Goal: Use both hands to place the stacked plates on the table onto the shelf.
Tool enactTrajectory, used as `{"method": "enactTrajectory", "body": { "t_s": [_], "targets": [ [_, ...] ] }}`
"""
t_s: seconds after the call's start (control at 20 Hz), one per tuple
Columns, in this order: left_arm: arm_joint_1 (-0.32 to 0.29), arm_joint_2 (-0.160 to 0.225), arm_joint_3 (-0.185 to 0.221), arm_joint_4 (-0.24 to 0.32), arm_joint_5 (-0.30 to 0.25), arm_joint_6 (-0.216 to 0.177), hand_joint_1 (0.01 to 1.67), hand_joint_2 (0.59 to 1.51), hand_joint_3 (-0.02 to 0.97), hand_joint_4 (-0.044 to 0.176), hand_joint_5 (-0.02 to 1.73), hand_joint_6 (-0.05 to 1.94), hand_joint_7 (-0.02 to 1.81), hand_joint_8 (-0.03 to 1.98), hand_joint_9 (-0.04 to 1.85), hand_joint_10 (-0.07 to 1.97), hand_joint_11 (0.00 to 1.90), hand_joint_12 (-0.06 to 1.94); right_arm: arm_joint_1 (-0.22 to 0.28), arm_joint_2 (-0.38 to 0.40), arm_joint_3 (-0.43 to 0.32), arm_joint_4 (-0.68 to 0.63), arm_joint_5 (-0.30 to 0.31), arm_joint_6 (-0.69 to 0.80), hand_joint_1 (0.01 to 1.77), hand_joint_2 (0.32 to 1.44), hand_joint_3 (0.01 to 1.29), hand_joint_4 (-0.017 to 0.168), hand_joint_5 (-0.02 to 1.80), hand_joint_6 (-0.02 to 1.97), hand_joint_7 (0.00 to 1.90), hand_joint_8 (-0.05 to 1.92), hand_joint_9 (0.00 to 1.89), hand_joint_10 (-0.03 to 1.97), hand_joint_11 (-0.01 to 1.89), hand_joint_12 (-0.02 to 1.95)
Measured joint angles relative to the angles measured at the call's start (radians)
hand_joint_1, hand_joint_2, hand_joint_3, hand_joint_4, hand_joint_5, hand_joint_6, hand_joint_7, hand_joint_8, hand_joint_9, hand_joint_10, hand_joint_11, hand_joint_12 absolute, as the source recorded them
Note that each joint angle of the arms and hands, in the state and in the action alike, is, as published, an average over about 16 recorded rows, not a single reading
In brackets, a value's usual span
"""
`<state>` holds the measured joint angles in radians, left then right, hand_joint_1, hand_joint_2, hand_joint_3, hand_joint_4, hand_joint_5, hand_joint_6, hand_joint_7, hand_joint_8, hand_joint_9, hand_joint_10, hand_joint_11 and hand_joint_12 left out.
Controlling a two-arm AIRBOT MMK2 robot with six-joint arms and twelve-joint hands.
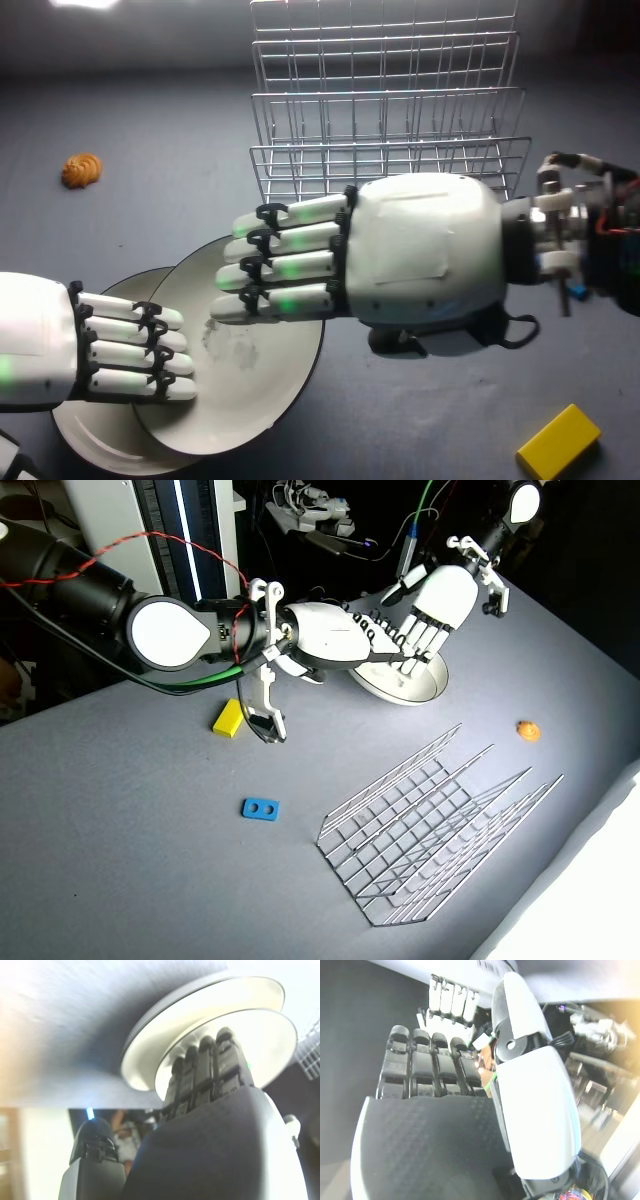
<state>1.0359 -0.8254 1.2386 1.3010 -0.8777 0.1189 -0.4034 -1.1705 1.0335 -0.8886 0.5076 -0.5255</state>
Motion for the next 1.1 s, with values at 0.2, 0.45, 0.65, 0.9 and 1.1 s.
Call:
{"method": "enactTrajectory", "body": {
  "t_s": [0.2, 0.45, 0.65, 0.9, 1.1],
  "targets": [
    [-0.006, -0.009, -0.014, -0.027, 0.019, 0.0, 0.02, 1.151, 0.005, -0.007, 0.1, -0.02, 0.07, -0.01, 0.04, 0.01, 0.01, 0.0, 0.009, -0.054, 0.024, 0.059, -0.045, -0.094, 1.2, 1.12, 0.02, -0.002, 0.02, 0.02, 0.01, 0.02, 0.02, 0.01, 0.02, 0.0],
    [-0.009, -0.016, -0.021, -0.05, 0.032, 0.0, 0.02, 1.152, 0.005, -0.006, 0.1, -0.02, 0.06, -0.01, 0.04, 0.01, 0.01, 0.0, 0.017, -0.118, 0.056, 0.127, -0.096, -0.2, 1.2, 1.12, 0.02, -0.002, 0.04, 0.02, 0.02, 0.02, 0.03, 0.01, 0.02, 0.1],
    [-0.009, -0.018, -0.022, -0.06, 0.035, 0.0, 0.02, 1.152, 0.006, -0.006, 0.1, -0.02, 0.06, -0.01, 0.05, 0.01, 0.01, 0.0, 0.017, -0.163, 0.079, 0.174, -0.124, -0.281, 1.18, 1.12, 0.02, -0.002, 0.15, 0.03, 0.13, 0.03, 0.11, 0.08, 0.03, 0.46],
    [-0.009, -0.02, -0.021, -0.066, 0.035, 0.0, 0.02, 1.153, 0.006, -0.005, 0.1, -0.02, 0.06, -0.01, 0.05, 0.01, 0.02, 0.0, 0.014, -0.202, 0.101, 0.202, -0.131, -0.341, 1.14, 1.1, 0.02, -0.004, 0.35, 0.19, 0.38, 0.11, 0.34, 0.26, 0.15, 0.94],
    [-0.015, -0.019, -0.019, -0.07, 0.034, 0.0, 0.02, 1.153, 0.006, -0.005, 0.1, -0.02, 0.07, -0.01, 0.06, 0.01, 0.02, 0.0, 0.012, -0.218, 0.111, 0.206, -0.123, -0.358, 1.12, 1.07, 0.02, -0.003, 0.52, 0.43, 0.58, 0.28, 0.55, 0.46, 0.28, 1.31]
  ]
}}
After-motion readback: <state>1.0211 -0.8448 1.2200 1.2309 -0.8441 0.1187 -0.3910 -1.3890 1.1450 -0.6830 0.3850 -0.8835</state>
